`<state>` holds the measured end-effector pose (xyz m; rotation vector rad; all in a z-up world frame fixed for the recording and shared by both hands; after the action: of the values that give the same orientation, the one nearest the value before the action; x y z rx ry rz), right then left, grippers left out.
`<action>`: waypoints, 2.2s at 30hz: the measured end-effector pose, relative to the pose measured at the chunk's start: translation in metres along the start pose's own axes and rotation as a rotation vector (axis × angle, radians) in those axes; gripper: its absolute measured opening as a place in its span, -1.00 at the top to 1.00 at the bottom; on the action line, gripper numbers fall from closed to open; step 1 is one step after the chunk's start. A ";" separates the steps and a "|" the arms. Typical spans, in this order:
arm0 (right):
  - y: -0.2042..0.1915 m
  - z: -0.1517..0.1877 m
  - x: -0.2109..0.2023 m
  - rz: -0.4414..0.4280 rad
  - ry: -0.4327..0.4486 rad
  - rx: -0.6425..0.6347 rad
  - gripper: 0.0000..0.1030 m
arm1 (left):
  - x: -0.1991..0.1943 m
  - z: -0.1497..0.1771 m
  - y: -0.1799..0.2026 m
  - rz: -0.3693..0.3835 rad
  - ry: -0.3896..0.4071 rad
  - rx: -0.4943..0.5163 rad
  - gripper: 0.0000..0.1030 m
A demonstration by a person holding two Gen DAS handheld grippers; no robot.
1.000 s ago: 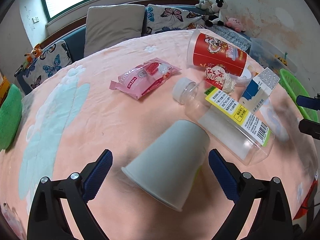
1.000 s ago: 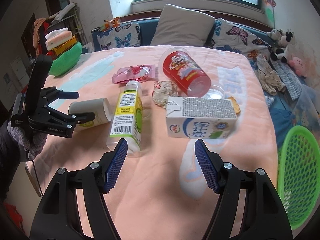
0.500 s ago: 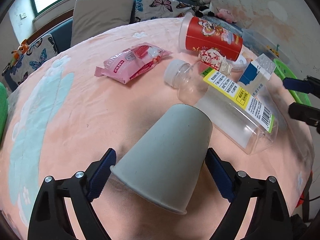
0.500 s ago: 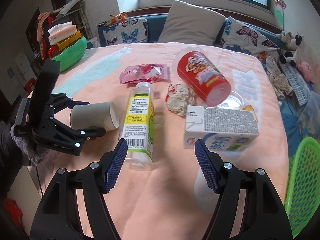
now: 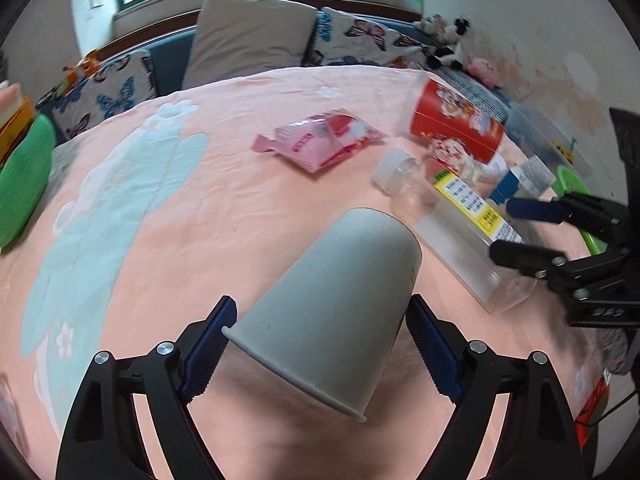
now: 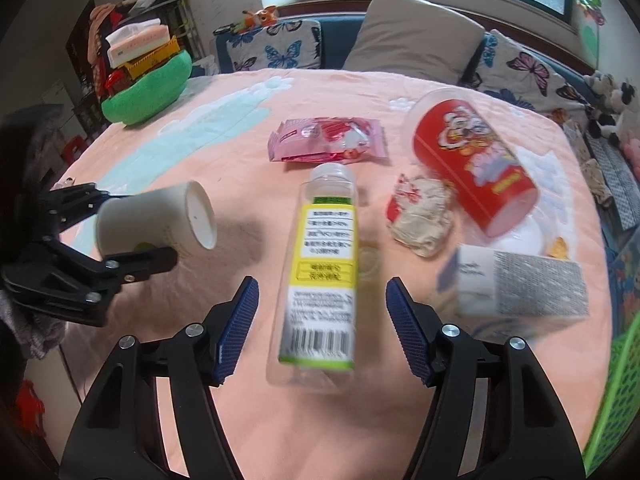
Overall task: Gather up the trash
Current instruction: 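Grasp the white paper cup with the left tool while the right tool grasps the juice bottle, then carry the juice bottle over the green basket and open the right tool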
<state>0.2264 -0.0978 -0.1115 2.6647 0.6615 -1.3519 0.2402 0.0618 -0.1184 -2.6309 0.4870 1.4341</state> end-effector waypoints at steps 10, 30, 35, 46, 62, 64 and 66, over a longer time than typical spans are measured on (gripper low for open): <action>-0.003 -0.017 0.034 0.046 -0.016 -0.035 -0.16 | -0.004 0.005 -0.011 -0.005 -0.006 -0.062 -0.61; -0.007 -0.022 0.054 0.139 -0.070 -0.095 0.02 | -0.001 0.009 -0.017 0.002 -0.018 -0.096 -0.61; -0.006 -0.020 0.058 0.140 -0.084 -0.099 0.09 | -0.001 0.009 -0.019 0.002 -0.019 -0.104 -0.61; -0.012 -0.010 0.012 0.066 -0.004 -0.058 0.10 | -0.013 0.006 -0.007 0.008 0.003 -0.097 -0.61; 0.049 0.037 -0.095 0.124 0.120 0.073 0.10 | -0.028 -0.008 0.088 0.107 0.040 -0.005 -0.61; 0.069 0.048 -0.108 0.154 0.127 0.106 0.10 | -0.028 -0.011 0.107 0.126 0.042 0.012 -0.61; 0.090 0.057 -0.120 0.185 0.134 0.136 0.10 | -0.028 -0.016 0.127 0.144 0.042 0.034 -0.61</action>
<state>0.1584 -0.2347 -0.0627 2.8592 0.3338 -1.2196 0.1973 -0.0554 -0.0793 -2.6528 0.7124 1.3972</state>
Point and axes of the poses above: each gripper's, at about its wrist camera, not at the fingertips, and x roughly the way its jaws point, y to its right, z to its underside, the point moved 7 cm from there along x, roughly the way its jaws point
